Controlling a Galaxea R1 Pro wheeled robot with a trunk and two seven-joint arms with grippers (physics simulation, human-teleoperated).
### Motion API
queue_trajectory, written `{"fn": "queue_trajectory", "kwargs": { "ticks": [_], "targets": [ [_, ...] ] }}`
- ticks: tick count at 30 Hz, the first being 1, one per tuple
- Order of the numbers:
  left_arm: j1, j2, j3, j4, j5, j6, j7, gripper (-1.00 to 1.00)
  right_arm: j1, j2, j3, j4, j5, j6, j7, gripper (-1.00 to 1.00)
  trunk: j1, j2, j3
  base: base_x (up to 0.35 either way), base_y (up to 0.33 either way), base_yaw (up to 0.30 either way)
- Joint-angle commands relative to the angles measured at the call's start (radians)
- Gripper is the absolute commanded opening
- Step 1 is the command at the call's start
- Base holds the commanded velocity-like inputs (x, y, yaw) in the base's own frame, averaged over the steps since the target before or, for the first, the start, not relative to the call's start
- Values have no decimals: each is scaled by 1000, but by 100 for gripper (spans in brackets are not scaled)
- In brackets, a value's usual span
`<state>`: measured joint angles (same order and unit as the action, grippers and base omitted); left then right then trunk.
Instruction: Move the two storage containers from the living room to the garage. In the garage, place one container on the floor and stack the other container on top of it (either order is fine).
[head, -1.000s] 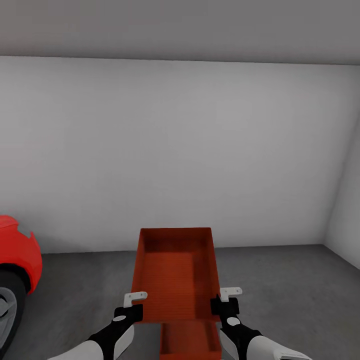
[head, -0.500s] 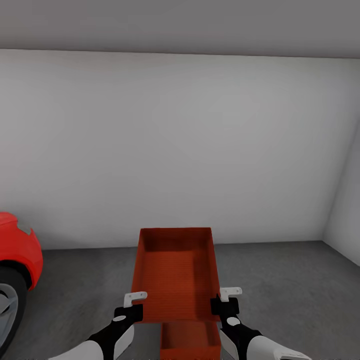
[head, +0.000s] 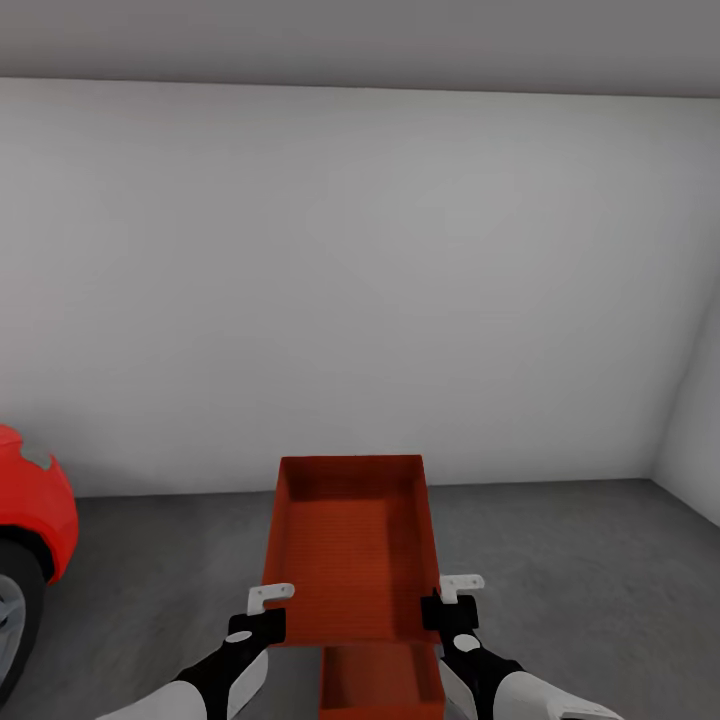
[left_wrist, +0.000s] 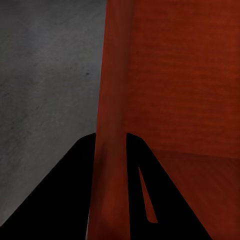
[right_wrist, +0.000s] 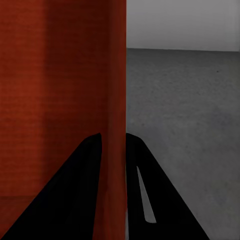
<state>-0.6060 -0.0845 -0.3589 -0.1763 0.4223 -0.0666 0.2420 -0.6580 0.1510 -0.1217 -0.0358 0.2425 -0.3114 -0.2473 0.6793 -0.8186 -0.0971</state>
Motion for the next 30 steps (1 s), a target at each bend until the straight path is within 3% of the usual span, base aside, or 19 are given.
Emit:
{"fn": "queue_trajectory", "kwargs": {
  "ticks": [1, 12, 30],
  "targets": [
    [0, 5, 8, 0, 10, -2, 10, -100, -2, 1, -50, -1, 35, 2, 8, -100, 1, -1, -3, 249, 0, 0],
    [-1, 5, 8, 0, 10, -2, 10, -100, -2, 1, -50, -1, 35, 2, 8, -100, 1, -1, -21, 228, 0, 0],
    [-1, 5, 8, 0, 10, -2, 9, -100, -2, 0, -50, -1, 35, 2, 8, -100, 1, -1, -49, 13, 0, 0]
  ]
}}
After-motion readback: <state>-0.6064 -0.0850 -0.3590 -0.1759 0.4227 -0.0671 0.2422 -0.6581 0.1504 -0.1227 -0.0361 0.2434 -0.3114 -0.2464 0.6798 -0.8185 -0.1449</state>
